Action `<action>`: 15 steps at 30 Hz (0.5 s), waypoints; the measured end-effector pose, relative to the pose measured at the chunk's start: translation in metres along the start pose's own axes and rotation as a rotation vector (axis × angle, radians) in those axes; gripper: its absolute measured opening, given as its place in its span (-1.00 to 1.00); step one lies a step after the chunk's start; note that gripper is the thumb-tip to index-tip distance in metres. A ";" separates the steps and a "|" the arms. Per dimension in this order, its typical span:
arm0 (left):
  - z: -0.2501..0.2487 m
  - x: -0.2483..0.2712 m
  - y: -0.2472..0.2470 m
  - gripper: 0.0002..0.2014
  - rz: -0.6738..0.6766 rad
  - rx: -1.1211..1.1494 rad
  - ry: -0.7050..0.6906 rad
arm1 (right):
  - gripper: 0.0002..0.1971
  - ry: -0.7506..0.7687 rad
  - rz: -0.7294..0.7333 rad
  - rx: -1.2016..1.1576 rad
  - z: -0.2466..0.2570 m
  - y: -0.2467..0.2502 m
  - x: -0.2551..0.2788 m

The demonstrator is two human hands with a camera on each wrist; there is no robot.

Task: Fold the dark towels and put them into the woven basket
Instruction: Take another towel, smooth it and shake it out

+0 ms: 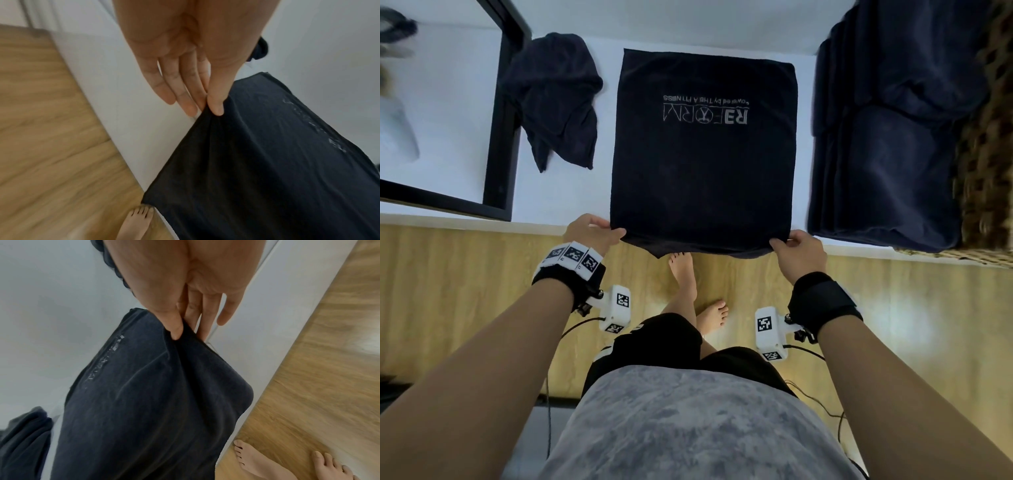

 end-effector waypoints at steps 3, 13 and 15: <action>-0.013 0.005 0.014 -0.67 -0.011 -0.019 -0.070 | -0.91 0.064 -0.082 -0.005 0.019 0.007 0.006; -0.110 -0.004 0.085 -0.88 0.010 0.526 -0.497 | -0.82 0.436 -0.272 -0.081 0.133 0.063 -0.001; -0.132 -0.014 0.092 -0.93 -0.010 0.523 -0.514 | -0.81 0.412 -0.268 -0.065 0.149 0.067 -0.017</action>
Point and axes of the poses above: each hand's wrist, its own x-axis away from the middle knuckle, its own y-axis out of the back of the hand, z = x × y, the point moved 2 cm from there along -x, towards the middle knuckle, and after that the axes turned 11 degrees about z, right-handed, at the moved point
